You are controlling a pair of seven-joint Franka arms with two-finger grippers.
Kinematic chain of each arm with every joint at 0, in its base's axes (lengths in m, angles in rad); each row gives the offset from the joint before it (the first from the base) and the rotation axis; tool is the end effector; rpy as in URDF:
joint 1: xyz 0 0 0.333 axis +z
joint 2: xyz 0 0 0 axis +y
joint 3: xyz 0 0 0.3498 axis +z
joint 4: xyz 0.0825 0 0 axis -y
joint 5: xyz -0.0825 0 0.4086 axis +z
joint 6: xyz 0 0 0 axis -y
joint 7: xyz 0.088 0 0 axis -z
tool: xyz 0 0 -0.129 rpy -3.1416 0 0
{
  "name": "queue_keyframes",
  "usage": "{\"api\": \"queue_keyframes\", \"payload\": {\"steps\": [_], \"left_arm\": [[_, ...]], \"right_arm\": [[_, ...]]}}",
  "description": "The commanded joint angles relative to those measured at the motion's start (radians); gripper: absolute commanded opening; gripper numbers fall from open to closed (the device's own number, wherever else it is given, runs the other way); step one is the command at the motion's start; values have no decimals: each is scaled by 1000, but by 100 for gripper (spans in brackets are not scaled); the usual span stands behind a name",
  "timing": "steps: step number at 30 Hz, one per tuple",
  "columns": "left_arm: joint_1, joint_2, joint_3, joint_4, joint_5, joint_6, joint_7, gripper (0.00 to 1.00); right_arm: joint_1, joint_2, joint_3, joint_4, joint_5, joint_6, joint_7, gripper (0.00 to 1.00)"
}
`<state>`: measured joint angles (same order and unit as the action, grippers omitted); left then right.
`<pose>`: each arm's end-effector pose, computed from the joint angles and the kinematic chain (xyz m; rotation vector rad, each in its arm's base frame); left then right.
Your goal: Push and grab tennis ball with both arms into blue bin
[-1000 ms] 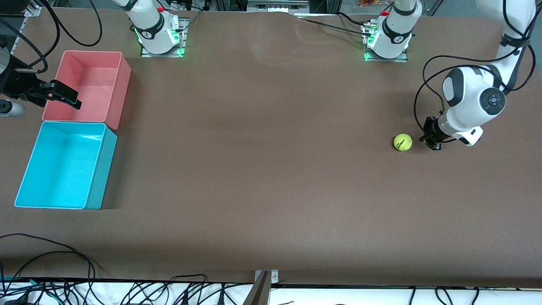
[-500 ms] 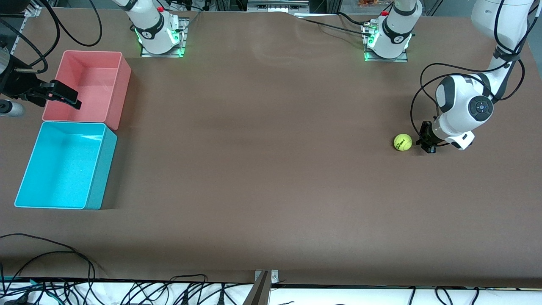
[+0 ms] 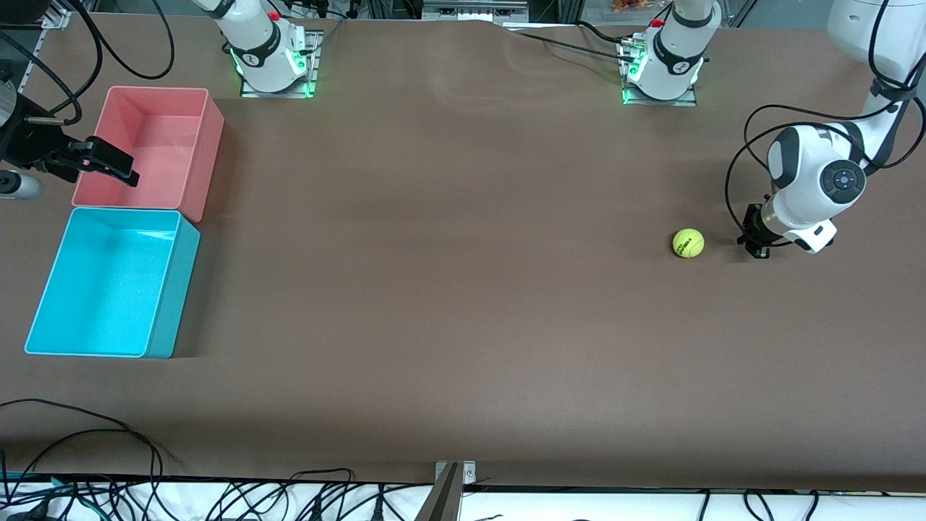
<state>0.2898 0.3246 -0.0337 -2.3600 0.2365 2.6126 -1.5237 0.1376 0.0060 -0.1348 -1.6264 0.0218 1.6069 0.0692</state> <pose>0.5061 0.1291 0.1729 -2.1326 -2.1363 -0.0048 0.5822 0.0046 0.6083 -3.1195 0.1053 0.0409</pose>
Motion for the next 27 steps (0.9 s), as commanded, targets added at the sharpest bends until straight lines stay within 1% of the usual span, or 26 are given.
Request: {"api": "queue_keyframes", "payload": {"steps": [1,3,6,7,12,16,19,27], "left_arm": [[-1,-2,-12,4,30,3,-26,0],[-15,-2,-26,1,30,1,-82,0],[-35,-1,-75,-7,32,-5,-205,0],[-38,-13,-133,-40,32,-6,-289,0],[-40,-29,-186,-64,32,-6,-377,0],[-40,-32,-256,-56,32,-38,-461,0],[-37,-41,-267,-55,32,-65,-461,0],[-27,-56,-265,-38,32,-72,-399,0]], "right_arm": [[4,2,-3,14,7,-15,3,100],[4,2,-3,14,7,-15,3,100],[4,2,-3,14,7,-15,3,100],[4,2,-3,14,7,-15,3,100],[4,2,-3,14,7,-15,3,100],[4,2,-3,14,7,-16,3,100],[4,2,-3,14,7,-16,3,100],[4,2,-3,14,7,-16,3,100]]}}
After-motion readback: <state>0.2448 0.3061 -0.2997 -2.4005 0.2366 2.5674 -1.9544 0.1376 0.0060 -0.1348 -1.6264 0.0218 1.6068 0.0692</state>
